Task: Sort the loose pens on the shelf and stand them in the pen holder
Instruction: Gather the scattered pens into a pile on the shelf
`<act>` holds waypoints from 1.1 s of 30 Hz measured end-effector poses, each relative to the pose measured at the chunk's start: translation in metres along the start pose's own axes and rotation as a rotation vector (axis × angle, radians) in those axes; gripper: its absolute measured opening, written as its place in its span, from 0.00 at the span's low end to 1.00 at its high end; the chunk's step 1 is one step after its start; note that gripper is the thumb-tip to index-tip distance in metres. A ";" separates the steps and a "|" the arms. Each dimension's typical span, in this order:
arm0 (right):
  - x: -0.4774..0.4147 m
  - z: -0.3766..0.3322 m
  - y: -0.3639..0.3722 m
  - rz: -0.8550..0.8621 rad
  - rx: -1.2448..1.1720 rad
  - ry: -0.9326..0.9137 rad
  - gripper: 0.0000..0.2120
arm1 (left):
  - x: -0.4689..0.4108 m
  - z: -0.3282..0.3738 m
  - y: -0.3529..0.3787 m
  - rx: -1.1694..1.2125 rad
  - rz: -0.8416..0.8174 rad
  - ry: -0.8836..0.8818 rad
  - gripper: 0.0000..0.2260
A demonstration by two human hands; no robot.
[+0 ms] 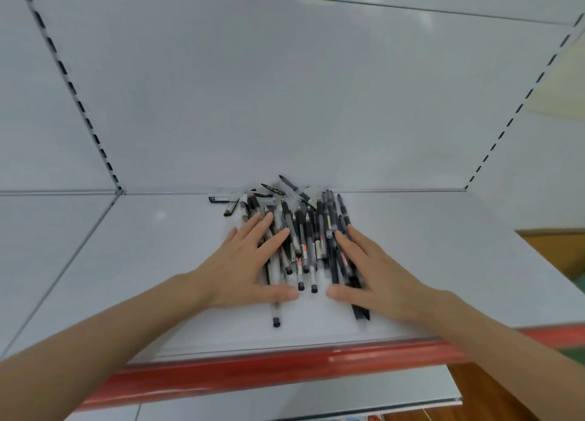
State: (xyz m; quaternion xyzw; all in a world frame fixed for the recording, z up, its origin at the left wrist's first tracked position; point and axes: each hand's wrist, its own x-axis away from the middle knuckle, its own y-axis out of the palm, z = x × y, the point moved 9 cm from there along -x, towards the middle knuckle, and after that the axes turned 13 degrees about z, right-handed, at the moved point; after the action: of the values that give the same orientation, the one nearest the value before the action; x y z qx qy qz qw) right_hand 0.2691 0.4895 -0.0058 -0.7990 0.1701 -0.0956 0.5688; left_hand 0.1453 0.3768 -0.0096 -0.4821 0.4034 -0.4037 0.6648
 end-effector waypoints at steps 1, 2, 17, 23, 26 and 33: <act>-0.007 -0.001 -0.001 0.032 0.010 0.006 0.46 | -0.004 0.001 -0.001 -0.001 0.008 0.005 0.49; -0.014 -0.002 -0.003 0.062 0.019 0.014 0.45 | -0.007 0.002 -0.003 -0.001 0.024 0.012 0.50; -0.007 -0.013 0.001 -0.059 -0.030 -0.026 0.47 | 0.003 0.000 -0.007 -0.003 0.046 0.015 0.41; -0.020 -0.002 -0.026 0.145 -0.214 0.146 0.42 | 0.004 -0.024 -0.034 0.115 0.242 -0.160 0.48; -0.041 0.020 -0.026 0.221 -0.232 0.293 0.43 | -0.003 -0.055 -0.028 0.178 0.232 -0.437 0.46; -0.065 0.002 -0.003 0.228 -0.158 0.221 0.38 | -0.032 -0.026 -0.010 0.260 0.224 -0.333 0.38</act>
State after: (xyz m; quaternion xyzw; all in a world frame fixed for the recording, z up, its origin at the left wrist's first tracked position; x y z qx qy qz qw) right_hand 0.2104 0.5163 -0.0012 -0.8014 0.3279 -0.1040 0.4893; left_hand 0.1089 0.3965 -0.0009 -0.4046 0.2837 -0.2910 0.8192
